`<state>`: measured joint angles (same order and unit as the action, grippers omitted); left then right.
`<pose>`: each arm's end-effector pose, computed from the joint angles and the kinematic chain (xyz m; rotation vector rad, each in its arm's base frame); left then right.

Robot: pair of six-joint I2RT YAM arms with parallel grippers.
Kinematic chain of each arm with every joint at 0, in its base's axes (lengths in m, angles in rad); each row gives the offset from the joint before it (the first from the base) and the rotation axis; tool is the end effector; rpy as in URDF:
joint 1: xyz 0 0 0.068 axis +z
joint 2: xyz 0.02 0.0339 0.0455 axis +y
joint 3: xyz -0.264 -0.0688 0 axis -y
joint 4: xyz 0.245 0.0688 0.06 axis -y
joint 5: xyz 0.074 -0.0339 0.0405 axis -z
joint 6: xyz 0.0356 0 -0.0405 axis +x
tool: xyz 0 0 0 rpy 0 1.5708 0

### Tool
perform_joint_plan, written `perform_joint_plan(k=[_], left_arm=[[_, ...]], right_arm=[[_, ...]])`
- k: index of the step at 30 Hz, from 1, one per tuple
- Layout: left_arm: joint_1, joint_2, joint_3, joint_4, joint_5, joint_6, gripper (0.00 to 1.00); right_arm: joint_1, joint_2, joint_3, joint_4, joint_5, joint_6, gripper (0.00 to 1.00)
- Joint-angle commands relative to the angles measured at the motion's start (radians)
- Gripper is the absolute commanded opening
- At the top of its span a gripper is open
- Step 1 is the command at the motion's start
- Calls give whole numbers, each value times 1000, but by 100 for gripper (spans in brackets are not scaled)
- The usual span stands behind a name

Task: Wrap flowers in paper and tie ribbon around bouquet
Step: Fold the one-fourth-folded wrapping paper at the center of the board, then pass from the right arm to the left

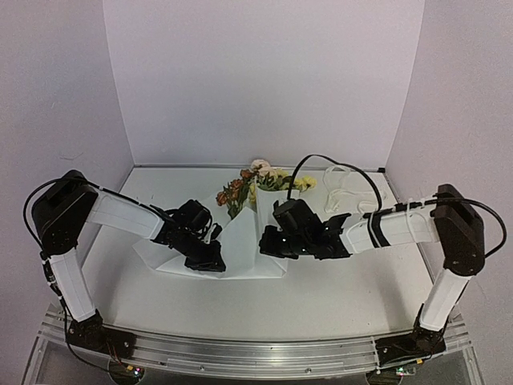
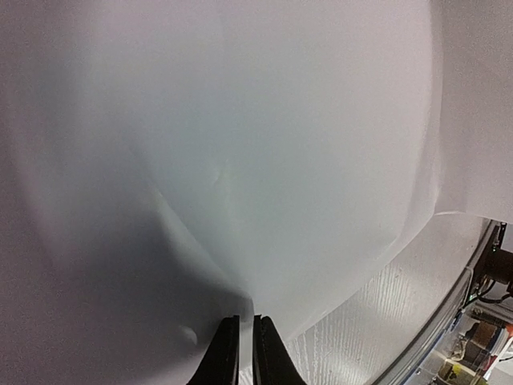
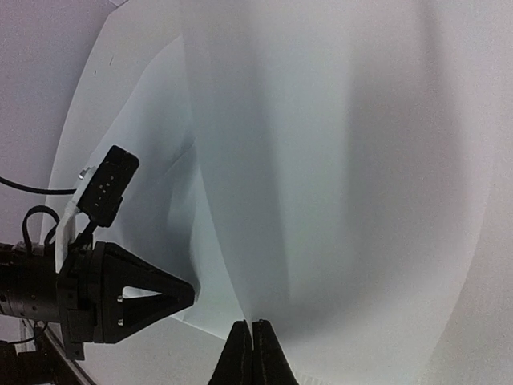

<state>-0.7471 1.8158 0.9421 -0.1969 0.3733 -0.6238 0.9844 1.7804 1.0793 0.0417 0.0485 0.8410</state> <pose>0.2397 -0.2397 0.1263 0.3136 2.8431 -0.8797 0.2158 0.3218 0.1924 -0.1434 2.3952 0.8947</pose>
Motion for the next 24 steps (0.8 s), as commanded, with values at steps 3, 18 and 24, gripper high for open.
perform_joint_plan(k=[3,18,24], left_arm=[[-2,-74,-1,15,20,-30,14],[104,-34,329,-61,58,2,56],[95,75,495,-142,11,87,64]], right_arm=[[4,123,84,116,-63,31,0],[4,185,131,119,-86,16,0],[5,190,155,78,-83,-11,0]])
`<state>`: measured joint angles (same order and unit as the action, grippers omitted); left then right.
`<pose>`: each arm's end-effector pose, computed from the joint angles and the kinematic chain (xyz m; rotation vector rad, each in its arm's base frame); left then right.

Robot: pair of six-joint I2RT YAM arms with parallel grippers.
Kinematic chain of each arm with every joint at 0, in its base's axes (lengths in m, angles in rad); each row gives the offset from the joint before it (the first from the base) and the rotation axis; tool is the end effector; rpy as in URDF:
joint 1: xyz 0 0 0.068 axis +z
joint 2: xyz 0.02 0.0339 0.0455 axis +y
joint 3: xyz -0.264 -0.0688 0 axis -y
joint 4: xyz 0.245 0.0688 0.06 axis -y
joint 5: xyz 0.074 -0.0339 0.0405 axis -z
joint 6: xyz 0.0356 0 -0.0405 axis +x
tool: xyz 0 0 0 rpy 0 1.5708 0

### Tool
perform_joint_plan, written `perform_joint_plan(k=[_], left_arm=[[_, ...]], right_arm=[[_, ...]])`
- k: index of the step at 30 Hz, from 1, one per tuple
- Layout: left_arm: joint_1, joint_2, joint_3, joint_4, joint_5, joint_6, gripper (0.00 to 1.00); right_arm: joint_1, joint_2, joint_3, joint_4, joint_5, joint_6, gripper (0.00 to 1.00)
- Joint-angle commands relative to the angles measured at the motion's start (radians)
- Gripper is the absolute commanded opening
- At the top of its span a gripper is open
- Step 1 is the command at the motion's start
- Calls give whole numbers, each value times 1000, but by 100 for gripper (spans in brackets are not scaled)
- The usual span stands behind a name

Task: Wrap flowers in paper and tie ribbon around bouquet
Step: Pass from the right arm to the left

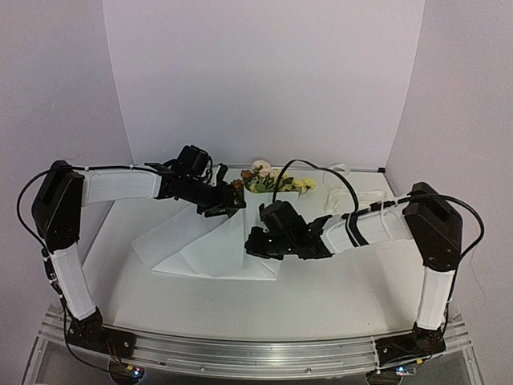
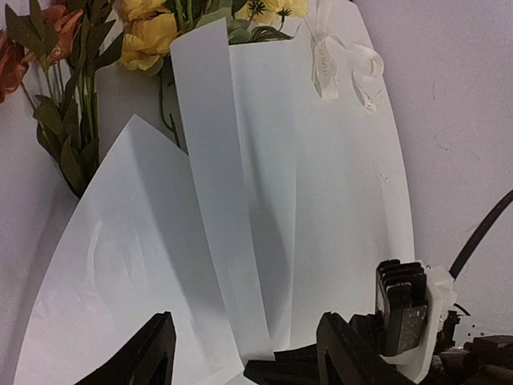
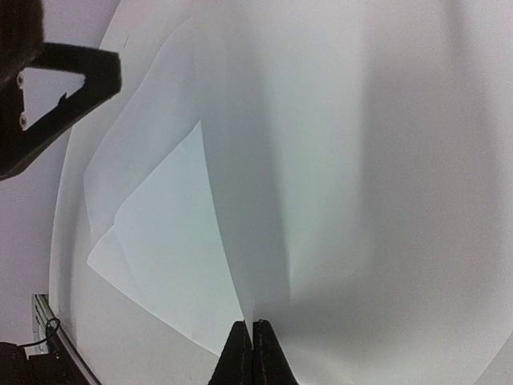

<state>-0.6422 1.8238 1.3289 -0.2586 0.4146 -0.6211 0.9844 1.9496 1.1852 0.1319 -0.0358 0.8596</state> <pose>0.3181 -0.2558 0.2326 0.2548 2.5046 -1.0666 0.2338 0.3542 0.1677 -0.1725 2.4091 1.0016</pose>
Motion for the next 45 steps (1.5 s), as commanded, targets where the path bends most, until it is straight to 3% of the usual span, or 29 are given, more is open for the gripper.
perform_joint_plan(k=[1,9,17,20,22,24,26,28,35,45], left_arm=[[-14,87,134,-103,-45,102,65],[-28,208,250,-176,-113,152,55],[-28,237,276,-179,-140,154,18],[-25,249,287,-177,-153,156,6],[-23,254,287,-172,-155,157,1],[-20,256,286,-171,-158,156,0],[-15,254,281,-169,-163,155,0],[-11,251,272,-162,-166,155,0],[3,263,272,-159,-155,152,0],[8,289,279,-163,-154,150,0]], right_arm=[[5,22,53,-20,3,-34,0],[5,38,86,-63,4,-57,0],[5,43,106,-84,-5,-65,1],[5,32,106,-88,-22,-60,14],[2,9,82,-87,-31,-53,31],[-5,-25,50,-81,-46,-45,44],[-9,-60,3,-63,-63,-33,50],[-14,-96,-47,-24,-84,-18,50],[-37,-173,-265,163,-137,63,36],[-72,-77,-343,336,-185,167,25]])
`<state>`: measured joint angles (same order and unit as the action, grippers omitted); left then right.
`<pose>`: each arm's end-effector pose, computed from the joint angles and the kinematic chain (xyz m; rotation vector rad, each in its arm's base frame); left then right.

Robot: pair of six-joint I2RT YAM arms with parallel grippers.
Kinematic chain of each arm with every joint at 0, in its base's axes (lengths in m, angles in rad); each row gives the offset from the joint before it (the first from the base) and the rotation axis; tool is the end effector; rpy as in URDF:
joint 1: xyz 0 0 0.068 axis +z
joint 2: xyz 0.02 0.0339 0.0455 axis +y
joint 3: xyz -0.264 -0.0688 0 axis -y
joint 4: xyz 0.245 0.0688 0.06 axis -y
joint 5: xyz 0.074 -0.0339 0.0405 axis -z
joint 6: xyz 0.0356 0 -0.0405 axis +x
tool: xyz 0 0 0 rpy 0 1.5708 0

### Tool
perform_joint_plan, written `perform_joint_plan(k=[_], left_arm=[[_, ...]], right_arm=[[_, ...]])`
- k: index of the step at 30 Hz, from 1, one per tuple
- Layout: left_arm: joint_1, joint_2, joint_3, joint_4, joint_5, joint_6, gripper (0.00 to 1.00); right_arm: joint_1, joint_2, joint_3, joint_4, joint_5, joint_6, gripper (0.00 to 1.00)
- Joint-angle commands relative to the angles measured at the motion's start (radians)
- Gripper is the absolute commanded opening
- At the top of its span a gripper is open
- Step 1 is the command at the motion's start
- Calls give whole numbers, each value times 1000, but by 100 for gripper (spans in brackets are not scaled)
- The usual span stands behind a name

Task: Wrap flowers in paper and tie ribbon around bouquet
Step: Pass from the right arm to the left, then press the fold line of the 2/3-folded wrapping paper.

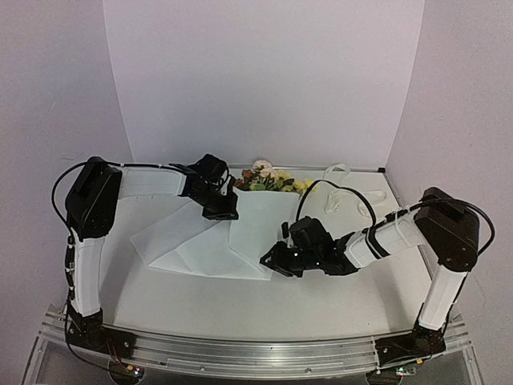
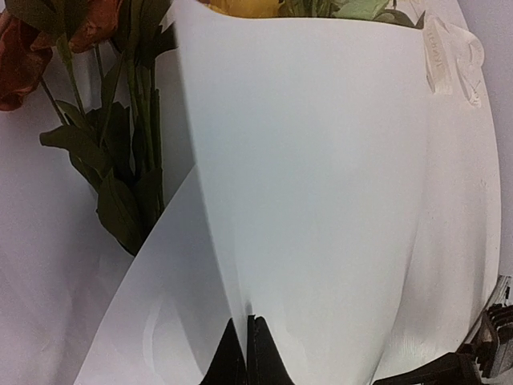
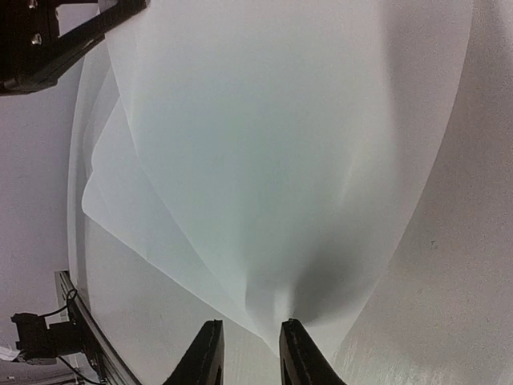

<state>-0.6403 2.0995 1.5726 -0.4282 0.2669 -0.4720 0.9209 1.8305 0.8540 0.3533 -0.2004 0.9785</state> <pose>0.3614 -0.2810 0.1817 0.3364 2.6383 -0.7490 0.2141 0.2934 0.1357 -0.0565 2.4886 1.1820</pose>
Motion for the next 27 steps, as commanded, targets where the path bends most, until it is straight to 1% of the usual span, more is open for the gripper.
perform_joint_plan(k=[1,6,11,14,17,18,21,22,23,27], left_arm=[[7,17,37,5,-8,1,0],[12,25,47,-1,-22,-1,1],[18,34,66,-10,-33,-5,1],[20,39,80,-23,-35,-5,5],[21,16,77,-37,-66,-11,15],[20,-2,69,-39,-84,-17,25],[20,-87,25,-28,-134,-38,49],[20,-115,4,-19,-150,-47,54],[19,-151,-16,-10,-162,-60,57],[6,-282,-140,79,-125,-119,59]], right_arm=[[-9,52,-12,120,-22,53,24],[-10,98,-29,148,-20,88,21],[-8,116,-52,175,-18,105,21],[-10,125,-55,177,-20,115,21],[-10,128,-57,176,-20,118,21],[-10,129,-58,176,-18,118,21],[-10,133,-58,176,-21,122,21],[-10,134,-58,177,-21,123,21],[-10,136,-58,177,-21,126,21],[-10,140,-58,177,-24,132,21]])
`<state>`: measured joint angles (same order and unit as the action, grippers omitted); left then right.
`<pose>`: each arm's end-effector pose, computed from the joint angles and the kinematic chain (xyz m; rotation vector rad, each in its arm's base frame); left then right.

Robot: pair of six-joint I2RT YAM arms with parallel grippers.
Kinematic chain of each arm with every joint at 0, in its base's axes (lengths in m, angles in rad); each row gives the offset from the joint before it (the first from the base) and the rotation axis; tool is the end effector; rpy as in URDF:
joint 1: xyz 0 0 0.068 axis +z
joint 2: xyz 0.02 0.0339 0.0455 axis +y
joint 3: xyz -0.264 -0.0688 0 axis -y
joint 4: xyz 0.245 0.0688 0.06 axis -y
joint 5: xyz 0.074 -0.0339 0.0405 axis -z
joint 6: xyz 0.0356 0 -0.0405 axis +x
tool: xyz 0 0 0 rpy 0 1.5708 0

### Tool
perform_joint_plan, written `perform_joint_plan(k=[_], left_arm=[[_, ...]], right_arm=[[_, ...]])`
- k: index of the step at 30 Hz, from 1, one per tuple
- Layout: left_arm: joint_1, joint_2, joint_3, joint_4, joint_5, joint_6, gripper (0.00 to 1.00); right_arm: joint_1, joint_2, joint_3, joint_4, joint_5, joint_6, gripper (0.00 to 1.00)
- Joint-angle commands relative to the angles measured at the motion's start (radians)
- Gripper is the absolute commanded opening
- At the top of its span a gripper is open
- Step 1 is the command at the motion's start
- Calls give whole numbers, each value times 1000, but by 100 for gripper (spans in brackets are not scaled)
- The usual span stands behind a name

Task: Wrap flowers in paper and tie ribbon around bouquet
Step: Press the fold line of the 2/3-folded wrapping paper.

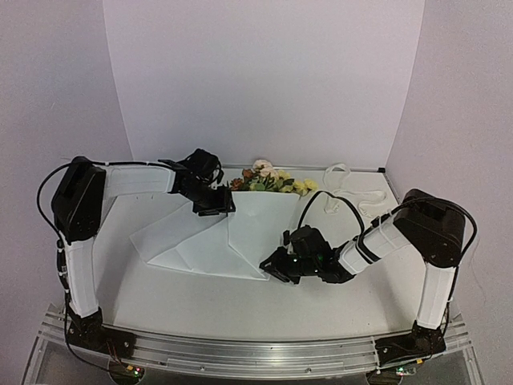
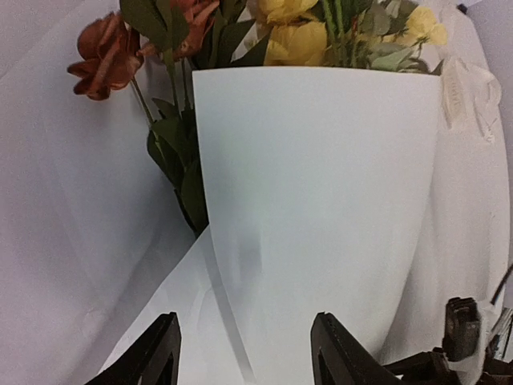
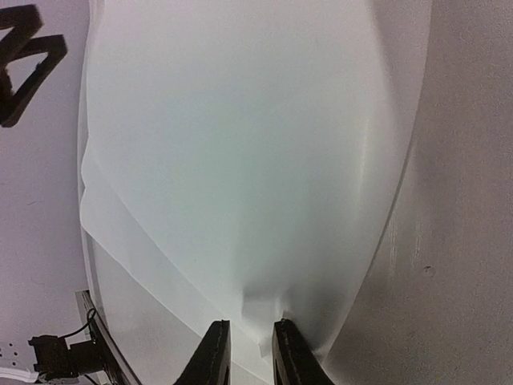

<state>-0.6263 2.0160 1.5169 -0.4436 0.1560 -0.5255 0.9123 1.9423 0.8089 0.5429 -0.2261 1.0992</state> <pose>0.3546 -0.2634 0.1988 0.1988 2.6186 -0.6365 0.2166 0.2930 0.1025 0.0824 2.4989 1.2764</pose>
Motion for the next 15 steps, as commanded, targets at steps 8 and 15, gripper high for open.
perform_joint_plan(k=[8,15], left_arm=[[-80,-185,-297,381,290,-253,37],[-113,-78,-379,652,420,-403,27]], right_arm=[[-2,21,-10,-13,0,26,21],[-3,10,-14,-13,11,44,21]])
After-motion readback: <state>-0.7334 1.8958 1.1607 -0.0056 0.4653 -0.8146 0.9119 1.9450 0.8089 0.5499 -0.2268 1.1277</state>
